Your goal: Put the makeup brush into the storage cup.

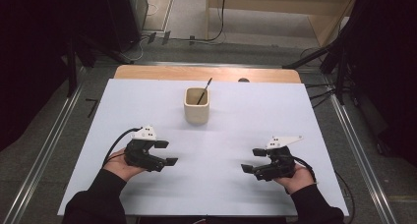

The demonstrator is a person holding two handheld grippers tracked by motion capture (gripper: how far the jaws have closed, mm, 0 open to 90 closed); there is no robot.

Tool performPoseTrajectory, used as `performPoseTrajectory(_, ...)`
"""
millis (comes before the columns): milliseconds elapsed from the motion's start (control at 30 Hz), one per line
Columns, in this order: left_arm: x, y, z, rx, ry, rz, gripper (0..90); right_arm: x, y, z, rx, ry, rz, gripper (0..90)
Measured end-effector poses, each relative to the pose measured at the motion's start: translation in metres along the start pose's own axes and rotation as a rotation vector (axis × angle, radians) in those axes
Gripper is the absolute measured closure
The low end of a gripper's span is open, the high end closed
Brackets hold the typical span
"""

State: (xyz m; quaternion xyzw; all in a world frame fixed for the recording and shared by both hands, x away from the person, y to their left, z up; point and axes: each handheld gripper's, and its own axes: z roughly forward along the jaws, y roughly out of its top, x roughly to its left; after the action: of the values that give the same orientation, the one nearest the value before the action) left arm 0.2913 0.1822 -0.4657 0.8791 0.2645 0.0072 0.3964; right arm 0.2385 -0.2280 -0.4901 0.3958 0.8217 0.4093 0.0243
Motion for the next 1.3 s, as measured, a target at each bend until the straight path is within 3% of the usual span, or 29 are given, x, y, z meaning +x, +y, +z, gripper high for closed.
performPoseTrajectory(567,-0.005,-0.012,-0.012,-0.008,0.033,0.004,26.9,-0.003,0.0,0.001,0.0,-0.014,-0.003,22.5)
performPoseTrajectory(1300,0.0,-0.011,-0.009,-0.008,0.024,0.01,26.8,-0.006,0.002,0.004,0.01,-0.019,0.0,22.5)
